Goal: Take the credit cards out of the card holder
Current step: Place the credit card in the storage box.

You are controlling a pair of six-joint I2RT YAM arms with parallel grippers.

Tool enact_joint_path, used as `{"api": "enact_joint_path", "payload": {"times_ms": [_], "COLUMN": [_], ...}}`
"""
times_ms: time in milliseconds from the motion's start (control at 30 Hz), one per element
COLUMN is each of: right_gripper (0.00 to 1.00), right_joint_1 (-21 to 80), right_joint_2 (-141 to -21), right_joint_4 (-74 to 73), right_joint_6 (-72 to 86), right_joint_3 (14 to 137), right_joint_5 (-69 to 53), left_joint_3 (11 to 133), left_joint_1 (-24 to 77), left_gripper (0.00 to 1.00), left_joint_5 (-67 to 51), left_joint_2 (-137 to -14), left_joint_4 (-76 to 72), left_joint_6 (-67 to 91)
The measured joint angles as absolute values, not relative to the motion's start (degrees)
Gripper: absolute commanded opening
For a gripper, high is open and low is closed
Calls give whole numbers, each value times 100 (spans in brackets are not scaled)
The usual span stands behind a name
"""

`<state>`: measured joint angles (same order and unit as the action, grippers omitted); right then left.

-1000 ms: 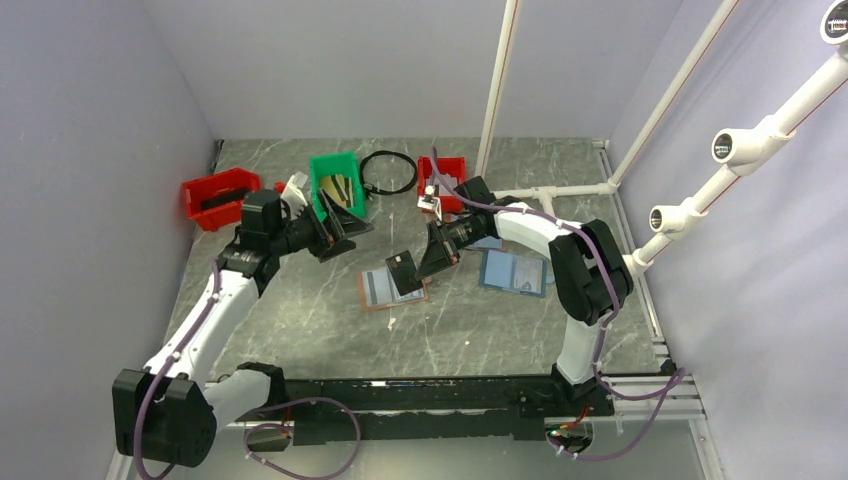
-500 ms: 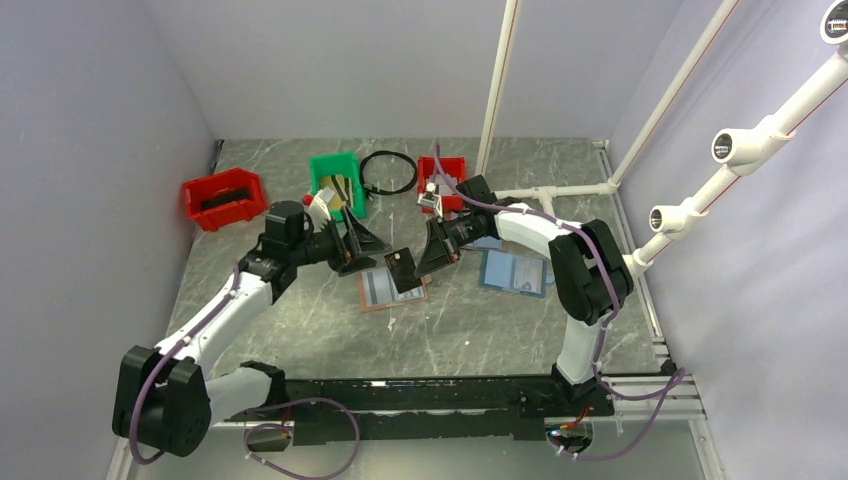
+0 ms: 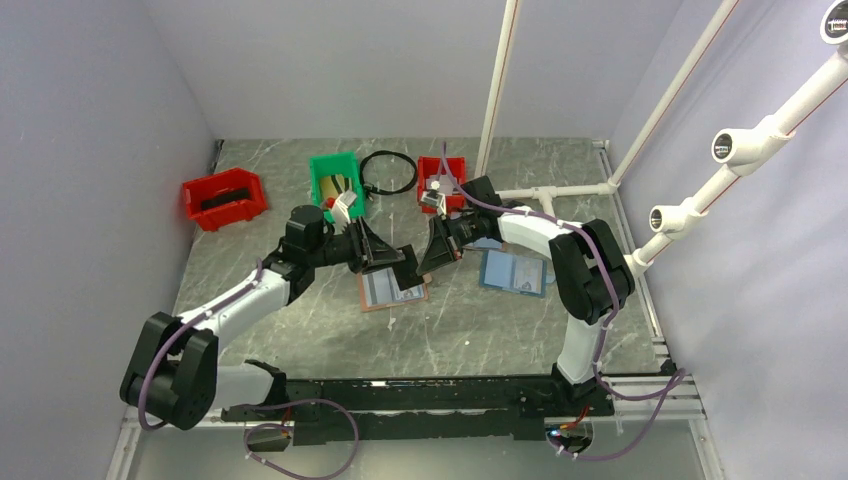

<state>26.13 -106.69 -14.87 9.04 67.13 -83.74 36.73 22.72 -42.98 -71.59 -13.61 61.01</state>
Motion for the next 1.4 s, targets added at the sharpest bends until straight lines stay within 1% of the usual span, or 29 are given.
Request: {"api": "enact_joint_path", "payload": {"times_ms": [33, 67, 100, 167, 200, 233, 267, 333, 367, 467, 633, 767, 867, 1033, 1233, 1400], "right_gripper": [0, 0, 0, 0, 10, 24, 36, 53, 59, 65, 68, 67, 67, 66, 65, 65], "right_joint_1": [2609, 2604, 2598, 2596, 2589, 2580, 2576, 2567, 2569, 2561, 2528, 2401, 2182, 1798, 1820, 1835], "right_joint_2": [-10669, -10669, -10669, -10669, -10667, -10667, -10667, -10645, -10634, -10556, -10075, -9756, -9717, -9717, -9719, -9717], "right_joint_4": [-1435, -1378, -1343, -1313, -1313, -1317, -1347, -1603, -1918, -2886, -3813, -4163, -4329, -4626, -5050, -5103], "right_joint_6": [956, 1007, 1048, 1111, 1122, 1122, 1085, 814, 499, -493, -1640, -2222, -2512, -2965, -3468, -3732], "right_joint_3": [6698, 6685, 6678, 6678, 6678, 6678, 6678, 6716, 6790, 7107, 7201, 7201, 7207, 7207, 7238, 7271], "right_joint_5": [-8414, -8444, -8464, -8525, -8545, -8552, -8549, -8409, -8272, -7596, -6184, -5207, -4779, -4213, -3887, -3607], "left_joint_3": [3673, 3673, 3673, 3673, 3673, 3673, 3673, 3688, 3715, 3999, 4558, 4823, 5006, 5181, 5253, 5253], "left_joint_1": [2276, 2276, 2274, 2274, 2274, 2274, 2274, 2274, 2274, 2268, 2202, 2137, 2060, 1780, 1634, 1461], "left_gripper": [21, 9, 0, 0, 0, 0, 0, 0, 0, 0, 0, 0, 0, 0, 0, 0], "left_joint_5": [-4335, -4366, -4379, -4407, -4431, -4442, -4453, -4453, -4421, -4069, -3157, -2464, -2130, -1826, -1562, -1232], "left_joint_2": [-7185, -7205, -7225, -7269, -7286, -7290, -7290, -7269, -7242, -7067, -6576, -6267, -6246, -6324, -6427, -6431], "left_joint_4": [-1422, -1452, -1472, -1540, -1586, -1621, -1632, -1490, -1310, -224, 1374, 2132, 2477, 2770, 2851, 2689], "left_joint_6": [6119, 6130, 6156, 6158, 6132, 6121, 6108, 5975, 5859, 5247, 4285, 3809, 3522, 3166, 2851, 2630]}}
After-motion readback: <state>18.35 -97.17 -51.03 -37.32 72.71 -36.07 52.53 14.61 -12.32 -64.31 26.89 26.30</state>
